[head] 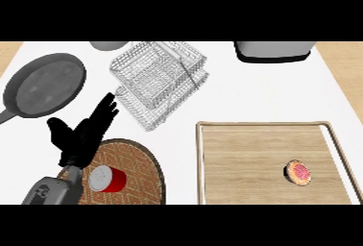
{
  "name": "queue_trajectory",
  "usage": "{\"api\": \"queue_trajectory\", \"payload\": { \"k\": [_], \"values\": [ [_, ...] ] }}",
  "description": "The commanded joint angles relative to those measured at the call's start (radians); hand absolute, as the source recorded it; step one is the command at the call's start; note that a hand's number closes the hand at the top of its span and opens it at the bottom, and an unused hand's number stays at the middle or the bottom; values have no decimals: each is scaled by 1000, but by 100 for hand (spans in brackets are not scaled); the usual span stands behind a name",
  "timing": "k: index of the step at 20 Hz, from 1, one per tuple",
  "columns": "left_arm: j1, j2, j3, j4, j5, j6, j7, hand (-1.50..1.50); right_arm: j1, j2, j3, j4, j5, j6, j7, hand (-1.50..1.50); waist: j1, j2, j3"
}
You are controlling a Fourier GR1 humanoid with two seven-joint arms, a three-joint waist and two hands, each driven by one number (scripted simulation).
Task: Pick the cupcake from the tray and place it in the tiered basket
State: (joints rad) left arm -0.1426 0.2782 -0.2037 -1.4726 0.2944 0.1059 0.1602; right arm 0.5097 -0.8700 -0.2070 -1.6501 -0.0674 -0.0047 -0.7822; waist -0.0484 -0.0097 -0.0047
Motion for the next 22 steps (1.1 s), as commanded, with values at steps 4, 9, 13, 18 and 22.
{"api": "queue_trajectory", "payload": {
  "k": [4,9,13,18,22],
  "values": [
    [4,-18,-4,21,-8,-22,-21,0,251,60,27,-420,177,-130,295,-150,15,6,1],
    [-19,-7,6,-19,-15,-17,37,0,334,127,107,-671,308,-145,542,-150,28,7,2],
    [-36,-2,33,30,2,-69,4,0,321,184,213,-648,555,-190,631,-150,37,10,3],
    [-37,-78,-19,-14,-60,5,50,0,200,233,293,-580,693,-128,773,-150,49,10,4],
    [-18,-64,19,-8,-52,-46,30,0,168,253,292,-636,698,-8,848,-150,46,9,4]
  ]
}}
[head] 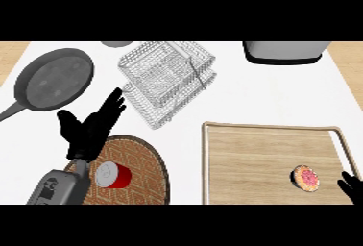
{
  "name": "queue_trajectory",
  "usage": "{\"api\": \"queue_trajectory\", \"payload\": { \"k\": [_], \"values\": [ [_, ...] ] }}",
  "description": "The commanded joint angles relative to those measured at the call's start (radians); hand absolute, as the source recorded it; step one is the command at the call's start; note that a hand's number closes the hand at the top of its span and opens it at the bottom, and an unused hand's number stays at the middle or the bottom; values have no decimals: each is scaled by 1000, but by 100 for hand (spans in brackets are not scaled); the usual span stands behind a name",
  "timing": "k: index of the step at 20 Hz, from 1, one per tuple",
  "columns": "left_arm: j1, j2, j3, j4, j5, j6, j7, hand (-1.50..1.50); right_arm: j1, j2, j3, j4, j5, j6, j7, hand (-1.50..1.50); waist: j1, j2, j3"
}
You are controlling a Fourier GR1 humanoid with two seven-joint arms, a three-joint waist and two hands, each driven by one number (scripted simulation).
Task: Pick the cupcake from the tray and place it in the tiered basket
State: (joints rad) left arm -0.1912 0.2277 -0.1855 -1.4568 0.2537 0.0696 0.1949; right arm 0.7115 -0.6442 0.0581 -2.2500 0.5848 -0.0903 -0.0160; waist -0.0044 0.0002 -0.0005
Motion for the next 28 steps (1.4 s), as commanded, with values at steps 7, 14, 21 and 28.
{"api": "queue_trajectory", "payload": {
  "k": [7,14,21,28],
  "values": [
    [9,0,48,-60,-12,-34,59,0,-39,150,44,111,181,2,-1,-150,-2,-2,1],
    [10,-50,55,-3,-58,-36,24,0,-139,208,-36,287,178,-22,-94,-150,-1,-1,1],
    [12,-52,83,-62,-57,-71,80,0,-146,272,-52,301,197,-3,-142,-150,-2,-1,0],
    [63,-87,71,-80,-96,-82,66,0,-329,317,-93,482,203,33,-167,-150,4,-1,1]
  ]
}}
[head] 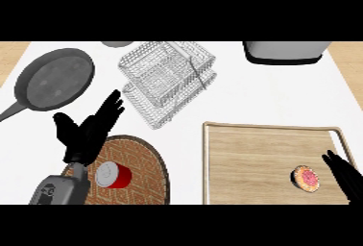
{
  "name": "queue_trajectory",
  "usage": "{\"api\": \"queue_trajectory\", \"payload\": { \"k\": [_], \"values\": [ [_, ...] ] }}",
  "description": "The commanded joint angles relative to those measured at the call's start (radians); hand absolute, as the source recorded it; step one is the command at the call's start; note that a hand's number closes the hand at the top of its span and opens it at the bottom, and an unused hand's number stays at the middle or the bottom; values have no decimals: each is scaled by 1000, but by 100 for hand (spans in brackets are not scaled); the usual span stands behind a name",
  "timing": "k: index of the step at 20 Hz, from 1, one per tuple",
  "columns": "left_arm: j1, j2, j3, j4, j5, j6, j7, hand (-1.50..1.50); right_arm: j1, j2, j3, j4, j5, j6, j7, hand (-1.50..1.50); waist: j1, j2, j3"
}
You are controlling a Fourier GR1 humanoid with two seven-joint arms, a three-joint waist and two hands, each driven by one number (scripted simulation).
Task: Pick the cupcake from the tray and place it in the tiered basket
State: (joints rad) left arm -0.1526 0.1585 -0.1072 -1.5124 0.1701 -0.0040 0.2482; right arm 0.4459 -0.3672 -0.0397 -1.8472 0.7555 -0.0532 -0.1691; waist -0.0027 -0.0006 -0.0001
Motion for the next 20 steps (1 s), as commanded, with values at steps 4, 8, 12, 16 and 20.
{"api": "queue_trajectory", "payload": {
  "k": [4,8,12,16,20],
  "values": [
    [16,-38,14,0,-25,-16,-11,0,-113,57,-17,75,50,45,22,-150,2,0,0],
    [-65,6,88,84,-3,-63,-24,0,-171,55,-67,214,23,23,-54,-150,1,1,0],
    [-1,-37,39,42,-48,-38,-53,0,-117,100,-44,189,52,-3,-70,-150,-1,1,0],
    [-11,-37,29,2,-54,-27,12,0,-201,70,-72,236,52,42,-45,-150,1,1,0],
    [-32,-17,75,3,-11,-55,25,0,-246,96,-32,352,104,-5,-103,-150,5,1,0]
  ]
}}
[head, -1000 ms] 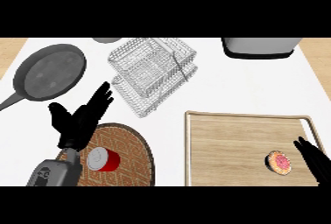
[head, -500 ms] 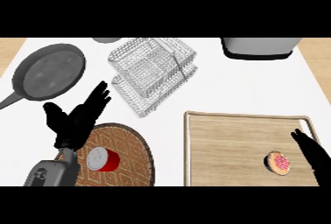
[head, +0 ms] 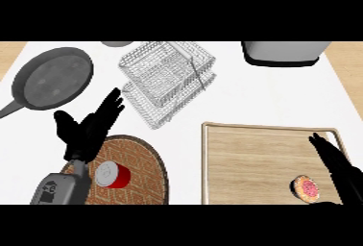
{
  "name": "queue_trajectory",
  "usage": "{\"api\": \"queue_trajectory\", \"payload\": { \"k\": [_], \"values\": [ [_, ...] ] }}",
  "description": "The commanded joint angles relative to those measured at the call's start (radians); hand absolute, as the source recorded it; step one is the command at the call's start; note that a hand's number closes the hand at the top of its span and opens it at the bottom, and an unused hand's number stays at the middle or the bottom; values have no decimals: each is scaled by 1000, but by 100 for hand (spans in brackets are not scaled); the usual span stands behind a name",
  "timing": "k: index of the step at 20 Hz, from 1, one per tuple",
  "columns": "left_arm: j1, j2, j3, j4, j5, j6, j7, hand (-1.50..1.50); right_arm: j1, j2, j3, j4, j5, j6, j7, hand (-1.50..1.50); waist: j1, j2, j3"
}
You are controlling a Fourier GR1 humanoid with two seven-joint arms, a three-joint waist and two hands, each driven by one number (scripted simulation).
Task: Pick the cupcake from the tray and place it in the tiered basket
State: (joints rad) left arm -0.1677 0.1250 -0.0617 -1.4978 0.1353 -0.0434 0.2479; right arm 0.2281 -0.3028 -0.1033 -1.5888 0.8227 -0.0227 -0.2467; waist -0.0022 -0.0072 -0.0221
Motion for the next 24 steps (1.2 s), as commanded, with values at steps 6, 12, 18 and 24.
{"api": "queue_trajectory", "payload": {
  "k": [6,12,18,24],
  "values": [
    [16,23,32,38,15,-45,-38,0,-33,27,57,97,21,-40,-151,150,3,8,22],
    [-22,-15,-4,55,-36,-4,-36,0,-61,84,64,119,59,-103,-141,150,0,9,23],
    [33,-11,10,22,-15,-25,-55,0,-56,78,36,-3,-49,2,-152,150,3,7,22],
    [-7,-48,-43,-1,-25,-15,4,0,-471,-103,115,229,127,316,24,150,65,19,22]
  ]
}}
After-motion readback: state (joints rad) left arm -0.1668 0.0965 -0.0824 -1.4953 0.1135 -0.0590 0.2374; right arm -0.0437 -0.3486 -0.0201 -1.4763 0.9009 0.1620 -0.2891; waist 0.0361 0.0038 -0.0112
